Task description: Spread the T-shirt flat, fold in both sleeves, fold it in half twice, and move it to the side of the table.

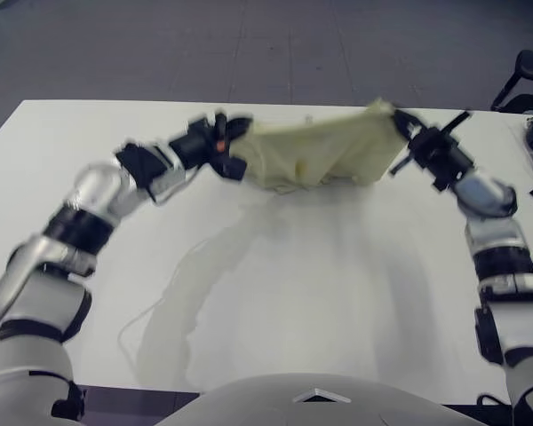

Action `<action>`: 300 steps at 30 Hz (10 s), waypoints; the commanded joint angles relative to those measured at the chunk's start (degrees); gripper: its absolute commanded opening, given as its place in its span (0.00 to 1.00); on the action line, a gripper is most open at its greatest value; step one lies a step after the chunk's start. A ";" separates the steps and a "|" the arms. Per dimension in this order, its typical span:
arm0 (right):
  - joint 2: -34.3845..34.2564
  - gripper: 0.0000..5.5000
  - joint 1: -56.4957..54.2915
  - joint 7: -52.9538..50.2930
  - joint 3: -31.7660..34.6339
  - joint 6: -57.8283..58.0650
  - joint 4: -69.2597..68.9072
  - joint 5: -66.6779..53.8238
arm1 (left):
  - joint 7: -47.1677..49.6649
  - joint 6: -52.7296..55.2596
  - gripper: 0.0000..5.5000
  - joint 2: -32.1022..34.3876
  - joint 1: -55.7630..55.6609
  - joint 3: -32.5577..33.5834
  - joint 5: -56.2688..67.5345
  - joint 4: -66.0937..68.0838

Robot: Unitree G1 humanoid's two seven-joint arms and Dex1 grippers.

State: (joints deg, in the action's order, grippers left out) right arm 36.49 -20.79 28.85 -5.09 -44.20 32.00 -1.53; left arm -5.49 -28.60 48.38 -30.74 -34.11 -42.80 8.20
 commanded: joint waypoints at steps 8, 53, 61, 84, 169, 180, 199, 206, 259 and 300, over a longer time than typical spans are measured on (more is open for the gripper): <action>26.24 0.00 41.66 34.45 0.34 21.63 -55.02 -36.28 | -23.07 9.55 0.01 22.40 44.78 13.03 18.19 -49.54; 9.15 0.98 6.98 10.76 -6.36 18.05 -20.70 22.39 | -32.08 14.08 0.98 -1.88 22.55 16.19 22.97 -20.80; 10.27 0.98 -2.19 2.96 -12.39 14.56 -2.89 34.01 | -26.06 9.21 0.98 -6.95 17.06 14.78 16.94 -7.24; 5.59 0.98 2.26 -14.94 5.10 18.50 -19.79 20.47 | -15.71 14.13 0.98 -11.23 19.59 29.57 20.65 -14.79; -4.87 0.98 16.24 -15.89 13.69 21.76 -31.70 10.43 | -16.24 25.65 0.00 -20.88 54.09 4.35 14.44 -34.73; -4.53 0.98 17.11 -15.58 14.88 21.98 -31.62 9.99 | -17.56 22.19 0.00 -18.55 53.84 4.25 9.68 -35.96; -2.85 0.98 20.33 -9.99 17.53 23.22 -30.77 2.87 | -19.64 22.23 0.42 -21.09 55.60 8.24 22.42 -41.77; 1.13 0.98 21.76 15.26 27.72 36.07 -20.94 -27.96 | -18.46 34.56 0.66 -27.60 51.84 21.34 50.46 -54.15; 13.09 0.00 31.32 59.40 25.14 44.51 -0.96 -27.78 | -4.71 42.28 0.98 -34.31 45.11 39.02 54.80 -47.53; 7.56 0.72 26.23 27.95 28.28 -19.94 -10.92 5.64 | -12.06 -3.43 0.98 0.25 60.37 39.14 8.40 -31.65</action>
State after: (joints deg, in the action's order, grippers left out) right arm 40.12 7.65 62.04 19.48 -33.89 8.86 -13.90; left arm -18.84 -17.57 37.53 25.42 2.89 -20.28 -28.82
